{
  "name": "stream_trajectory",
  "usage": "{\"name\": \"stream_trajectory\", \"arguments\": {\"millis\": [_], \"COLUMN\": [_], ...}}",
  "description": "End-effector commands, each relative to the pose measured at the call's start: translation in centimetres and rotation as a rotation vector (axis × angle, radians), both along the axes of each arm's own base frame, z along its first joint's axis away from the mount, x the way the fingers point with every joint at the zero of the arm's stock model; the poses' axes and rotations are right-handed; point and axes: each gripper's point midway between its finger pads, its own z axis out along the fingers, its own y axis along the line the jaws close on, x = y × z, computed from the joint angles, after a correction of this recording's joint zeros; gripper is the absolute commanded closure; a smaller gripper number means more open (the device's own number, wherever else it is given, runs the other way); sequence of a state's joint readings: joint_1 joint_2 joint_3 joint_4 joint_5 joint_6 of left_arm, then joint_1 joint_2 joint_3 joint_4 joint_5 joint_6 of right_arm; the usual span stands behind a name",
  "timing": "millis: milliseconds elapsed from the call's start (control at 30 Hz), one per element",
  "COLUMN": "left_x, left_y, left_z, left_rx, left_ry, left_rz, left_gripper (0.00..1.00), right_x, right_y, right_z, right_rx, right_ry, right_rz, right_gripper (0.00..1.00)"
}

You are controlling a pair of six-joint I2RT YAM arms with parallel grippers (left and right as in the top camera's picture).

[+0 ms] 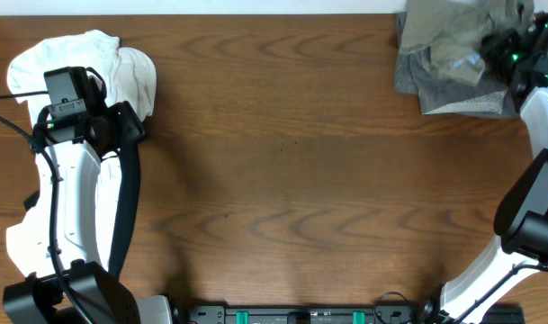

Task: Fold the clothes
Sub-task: 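Press and smooth the shorts on the stack with the right gripper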

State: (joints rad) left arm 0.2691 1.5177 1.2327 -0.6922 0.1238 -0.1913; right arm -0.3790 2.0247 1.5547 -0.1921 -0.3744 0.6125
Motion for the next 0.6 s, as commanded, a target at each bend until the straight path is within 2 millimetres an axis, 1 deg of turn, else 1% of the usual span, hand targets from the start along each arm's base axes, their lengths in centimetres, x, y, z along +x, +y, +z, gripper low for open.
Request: {"name": "stream_trajectory", "arguments": {"millis": [0, 100, 167, 267, 333, 367, 400, 433, 467, 533, 567], "left_x": [-0.1, -0.1, -0.1, -0.1, -0.1, -0.1, -0.1, -0.1, -0.1, -0.1, -0.1], "left_y": [0.0, 0.0, 0.0, 0.0, 0.0, 0.0, 0.0, 0.0, 0.0, 0.0, 0.0], "left_z": [-0.5, -0.5, -0.5, -0.5, -0.5, -0.5, -0.5, -0.5, -0.5, -0.5, -0.5], "left_rx": [-0.006, -0.006, -0.006, -0.006, -0.006, -0.006, -0.006, -0.006, -0.006, -0.006, -0.006], "left_ry": [0.012, 0.011, 0.011, 0.012, 0.011, 0.011, 0.012, 0.012, 0.012, 0.012, 0.012], "left_rz": [0.012, 0.012, 0.012, 0.012, 0.012, 0.012, 0.012, 0.012, 0.012, 0.012, 0.012], "left_gripper": [0.34, 0.34, 0.34, 0.34, 0.34, 0.34, 0.34, 0.34, 0.34, 0.34, 0.34], "right_x": [-1.3, -3.9, -5.6, -8.5, -10.0, -10.6, -11.1, -11.4, -11.8, -12.4, -12.6], "right_y": [-0.9, -0.9, -0.9, -1.1, -1.2, -1.3, -1.5, -1.6, -1.7, -1.8, -1.8], "right_z": [-0.6, -2.9, -4.1, -5.2, -5.4, -5.4, -5.2, -5.1, -4.8, -3.9, -3.4], "right_rx": [0.039, 0.091, 0.086, 0.093, 0.093, 0.085, 0.074, 0.061, 0.047, 0.017, -0.002], "right_ry": [0.055, 0.187, 0.257, 0.354, 0.396, 0.410, 0.416, 0.420, 0.421, 0.414, 0.407], "right_rz": [-0.012, -0.023, 0.004, 0.050, 0.069, 0.083, 0.097, 0.113, 0.126, 0.150, 0.165], "right_gripper": [0.89, 0.82, 0.78, 0.73, 0.70, 0.64, 0.56, 0.44, 0.25, 0.09, 0.06]}}
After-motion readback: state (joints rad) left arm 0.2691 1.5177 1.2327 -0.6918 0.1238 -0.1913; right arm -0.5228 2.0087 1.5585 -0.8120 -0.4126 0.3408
